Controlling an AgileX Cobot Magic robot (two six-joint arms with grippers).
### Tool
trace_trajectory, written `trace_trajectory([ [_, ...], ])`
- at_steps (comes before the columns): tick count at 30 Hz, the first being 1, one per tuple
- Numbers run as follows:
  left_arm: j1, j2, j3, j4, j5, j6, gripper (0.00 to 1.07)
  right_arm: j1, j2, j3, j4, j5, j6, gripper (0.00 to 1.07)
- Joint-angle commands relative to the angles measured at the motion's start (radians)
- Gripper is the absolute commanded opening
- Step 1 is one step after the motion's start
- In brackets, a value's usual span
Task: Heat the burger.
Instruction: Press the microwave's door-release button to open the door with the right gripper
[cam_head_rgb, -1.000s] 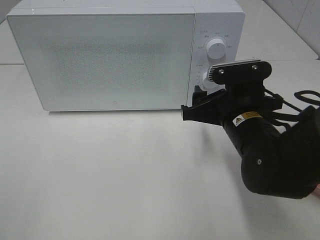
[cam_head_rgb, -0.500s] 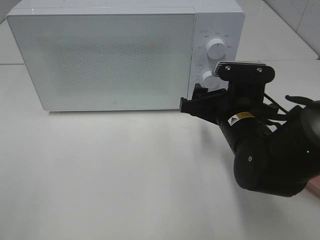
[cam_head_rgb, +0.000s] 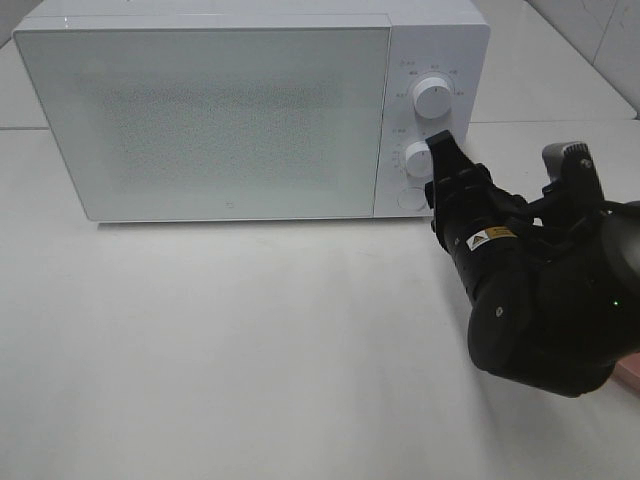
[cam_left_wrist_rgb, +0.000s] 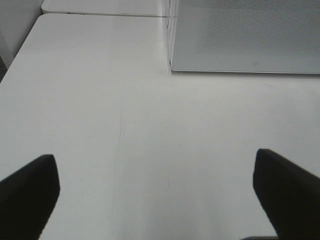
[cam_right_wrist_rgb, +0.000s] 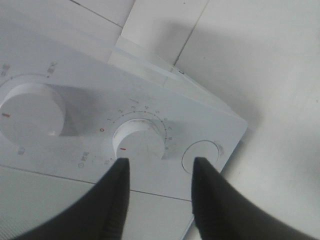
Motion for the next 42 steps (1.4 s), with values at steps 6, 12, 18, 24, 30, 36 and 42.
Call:
trace_trajectory([
  [6, -0.001, -0.017, -0.001, -0.004, -0.013, -0.002, 0.98, 0.003, -0.003, -0.005, -0.003, 0.086, 0.324, 0.10],
  [12, -0.001, -0.017, -0.001, -0.004, -0.013, -0.002, 0.98, 0.003, -0.003, -0.005, -0.009, 0.157, 0.431, 0.00],
  [18, -0.001, -0.017, -0.001, -0.004, -0.013, -0.002, 0.98, -0.001, -0.003, -0.005, -0.066, 0.175, 0.453, 0.00],
  [24, -0.001, -0.017, -0.001, -0.004, -0.013, -0.002, 0.98, -0.079, -0.003, -0.005, -0.220, 0.200, 0.507, 0.00],
  [30, -0.001, -0.017, -0.001, -0.004, -0.013, -0.002, 0.98, -0.165, -0.003, -0.005, -0.387, 0.232, 0.567, 0.00],
  [36, -0.001, -0.017, -0.001, -0.004, -0.013, -0.002, 0.98, -0.225, 0.009, -0.005, -0.478, 0.251, 0.619, 0.00],
  [42, -0.001, -0.017, -0.001, -0.004, -0.013, -0.002, 0.98, -0.263, 0.043, -0.005, -0.580, 0.245, 0.686, 0.00],
])
